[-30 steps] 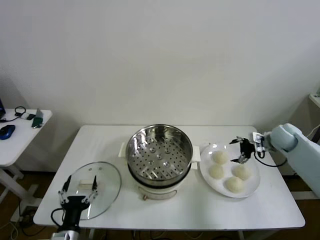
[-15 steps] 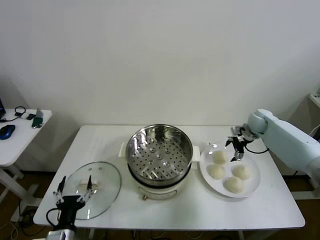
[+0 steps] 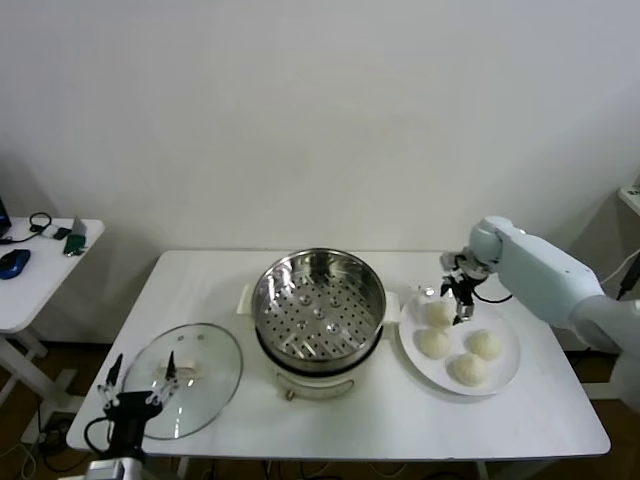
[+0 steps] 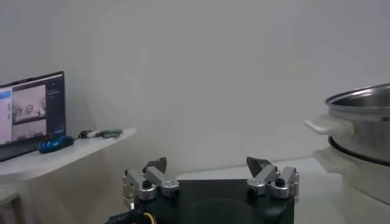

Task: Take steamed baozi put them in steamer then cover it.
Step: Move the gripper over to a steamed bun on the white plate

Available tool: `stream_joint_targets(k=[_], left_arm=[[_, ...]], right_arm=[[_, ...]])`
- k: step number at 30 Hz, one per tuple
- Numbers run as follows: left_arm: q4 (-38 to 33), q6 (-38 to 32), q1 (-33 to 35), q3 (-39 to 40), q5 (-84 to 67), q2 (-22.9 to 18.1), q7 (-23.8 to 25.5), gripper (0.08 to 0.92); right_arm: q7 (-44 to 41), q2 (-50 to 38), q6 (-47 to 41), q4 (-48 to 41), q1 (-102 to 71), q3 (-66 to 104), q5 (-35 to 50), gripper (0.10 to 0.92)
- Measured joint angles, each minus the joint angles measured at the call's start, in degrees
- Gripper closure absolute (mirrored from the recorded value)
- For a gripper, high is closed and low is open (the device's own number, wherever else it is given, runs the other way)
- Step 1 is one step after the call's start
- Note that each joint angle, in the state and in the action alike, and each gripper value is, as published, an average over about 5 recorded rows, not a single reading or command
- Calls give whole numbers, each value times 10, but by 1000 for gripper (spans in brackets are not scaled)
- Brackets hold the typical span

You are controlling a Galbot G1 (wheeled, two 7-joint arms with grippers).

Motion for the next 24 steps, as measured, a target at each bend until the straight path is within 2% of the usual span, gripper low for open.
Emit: stream_joint_targets(k=[11, 19, 24], left_arm=[[2, 6, 0, -8, -1, 0, -7, 177], [2, 6, 2, -9, -3, 0, -9, 177], [2, 6, 4, -10, -5, 0, -9, 177]], right_arm=[[-2, 22, 10, -26, -6, -1, -17, 216], [-2, 30, 16, -37, -6, 3, -23, 325], [-3, 30, 20, -38, -3, 3, -24, 356]])
